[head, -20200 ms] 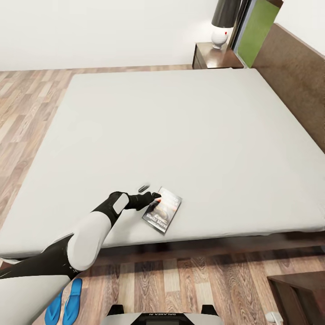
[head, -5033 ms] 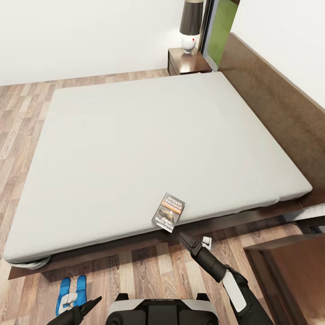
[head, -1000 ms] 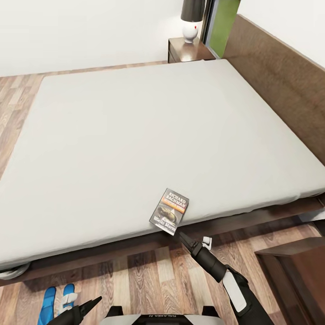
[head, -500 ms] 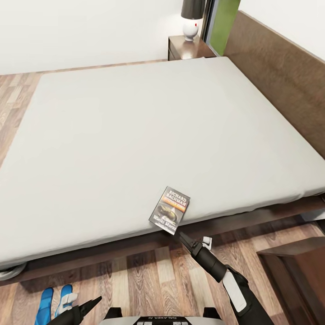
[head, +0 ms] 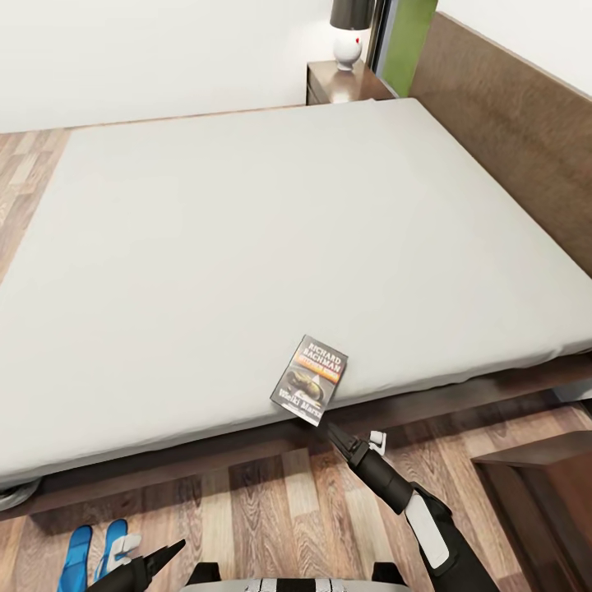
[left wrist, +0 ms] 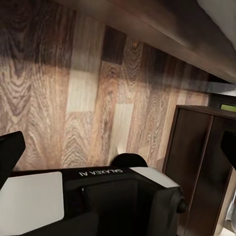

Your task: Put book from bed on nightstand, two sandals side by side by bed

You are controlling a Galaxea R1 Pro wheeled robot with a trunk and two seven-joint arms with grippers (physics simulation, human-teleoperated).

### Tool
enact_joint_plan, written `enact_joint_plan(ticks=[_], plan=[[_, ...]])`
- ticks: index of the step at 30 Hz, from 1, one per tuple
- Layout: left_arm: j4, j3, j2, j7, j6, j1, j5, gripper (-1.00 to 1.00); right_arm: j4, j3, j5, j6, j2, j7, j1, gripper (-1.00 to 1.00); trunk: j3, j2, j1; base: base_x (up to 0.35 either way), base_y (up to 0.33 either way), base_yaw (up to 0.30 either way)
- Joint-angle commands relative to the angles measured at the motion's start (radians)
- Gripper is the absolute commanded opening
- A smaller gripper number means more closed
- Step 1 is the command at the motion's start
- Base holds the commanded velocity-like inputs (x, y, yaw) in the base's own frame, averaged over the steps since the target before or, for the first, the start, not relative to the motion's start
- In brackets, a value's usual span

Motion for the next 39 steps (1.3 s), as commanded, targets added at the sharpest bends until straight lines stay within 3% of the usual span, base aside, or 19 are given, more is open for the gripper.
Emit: enact_joint_plan(ticks=[1, 23, 39], plan=[[0.002, -0.009, 0.0, -0.002, -0.008, -0.001, 0.009, 1.0, 0.0, -0.003, -0.003, 0.009, 0.001, 0.003, 0.0, 1.0, -0.004, -0.007, 0.004, 0.0, 0.0, 0.0], [0.002, -0.009, 0.001, -0.002, -0.007, -0.001, 0.009, 1.0, 0.0, -0.003, -0.003, 0.009, 0.001, 0.003, 0.0, 1.0, -0.007, -0.014, 0.008, 0.0, 0.0, 0.0], [0.002, -0.009, 0.001, 0.0, -0.008, -0.001, 0.009, 1.0, 0.0, -0.003, -0.003, 0.009, 0.001, 0.004, 0.0, 1.0, -0.007, -0.014, 0.008, 0.051, 0.092, 0.0]])
